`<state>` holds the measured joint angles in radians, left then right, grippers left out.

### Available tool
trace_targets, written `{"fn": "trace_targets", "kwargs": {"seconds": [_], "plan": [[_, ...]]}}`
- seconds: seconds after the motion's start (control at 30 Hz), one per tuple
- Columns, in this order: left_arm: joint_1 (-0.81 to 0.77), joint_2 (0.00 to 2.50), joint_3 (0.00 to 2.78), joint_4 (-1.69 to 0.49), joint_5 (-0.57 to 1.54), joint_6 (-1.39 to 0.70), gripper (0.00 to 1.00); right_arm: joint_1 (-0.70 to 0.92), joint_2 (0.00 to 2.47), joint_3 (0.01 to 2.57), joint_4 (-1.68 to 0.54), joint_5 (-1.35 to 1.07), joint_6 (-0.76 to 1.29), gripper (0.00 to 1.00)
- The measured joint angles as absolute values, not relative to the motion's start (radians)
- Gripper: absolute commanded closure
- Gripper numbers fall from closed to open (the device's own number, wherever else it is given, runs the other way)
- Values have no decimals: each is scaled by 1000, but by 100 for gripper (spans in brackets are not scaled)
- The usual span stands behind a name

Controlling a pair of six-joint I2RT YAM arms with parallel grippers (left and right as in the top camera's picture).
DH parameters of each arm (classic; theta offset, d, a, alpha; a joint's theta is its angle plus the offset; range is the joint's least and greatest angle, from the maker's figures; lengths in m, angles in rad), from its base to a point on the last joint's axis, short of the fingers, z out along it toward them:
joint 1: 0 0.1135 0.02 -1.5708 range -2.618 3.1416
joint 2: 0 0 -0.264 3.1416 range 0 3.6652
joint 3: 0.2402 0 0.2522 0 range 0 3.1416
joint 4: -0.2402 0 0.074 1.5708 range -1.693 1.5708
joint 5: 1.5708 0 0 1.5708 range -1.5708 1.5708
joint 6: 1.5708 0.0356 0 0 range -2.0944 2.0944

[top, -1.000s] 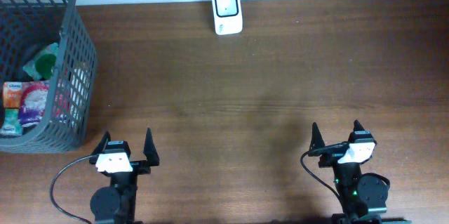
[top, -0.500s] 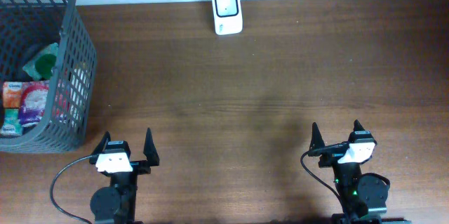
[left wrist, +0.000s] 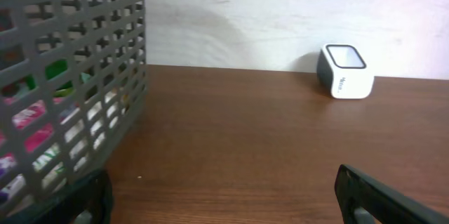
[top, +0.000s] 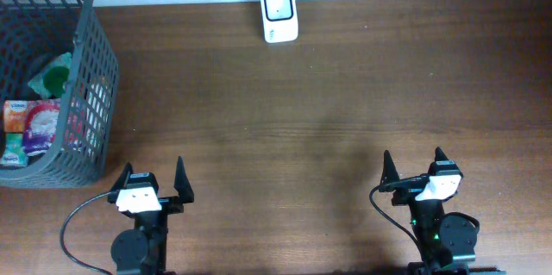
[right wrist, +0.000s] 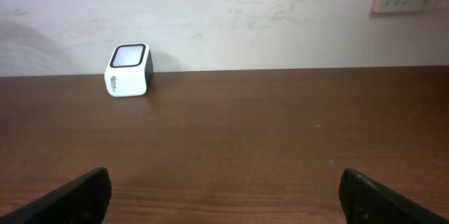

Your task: Scan the item barcode

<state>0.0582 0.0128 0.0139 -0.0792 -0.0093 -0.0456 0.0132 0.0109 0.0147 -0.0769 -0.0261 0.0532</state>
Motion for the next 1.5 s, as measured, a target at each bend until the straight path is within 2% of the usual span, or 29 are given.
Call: {"fn": "trace_targets", "kwargs": {"seconds": [0.73,0.83,0.9,0.97,1.03,1.1,1.23,1.3,1.4,1.5], "plan": [[58,13,14,-71,-43,-46,1,13,11,15,-77,-26,53,1],[59,13,11,-2,-24,-46,1,13,11,15,-77,-26,53,1],[59,14,10,131,46,-49,1,13,11,15,-77,-26,53,1],[58,13,12,355,176,-49,1,13,11,15,-77,-26,52,1],[58,11,12,474,260,-53,1,13,11,15,-77,-26,53,1],[58,11,30,494,309,-71,1,14,11,15,-77,-26,53,1],[58,14,162,472,341,-87,1,14,11,15,-77,-26,53,1],[57,56,315,435,307,-49,1,14,11,15,-77,-26,53,1],[57,257,627,249,298,16,1,14,12,15,-78,-26,53,1],[57,477,795,297,451,39,1,14,10,15,-77,-26,53,1]]}}
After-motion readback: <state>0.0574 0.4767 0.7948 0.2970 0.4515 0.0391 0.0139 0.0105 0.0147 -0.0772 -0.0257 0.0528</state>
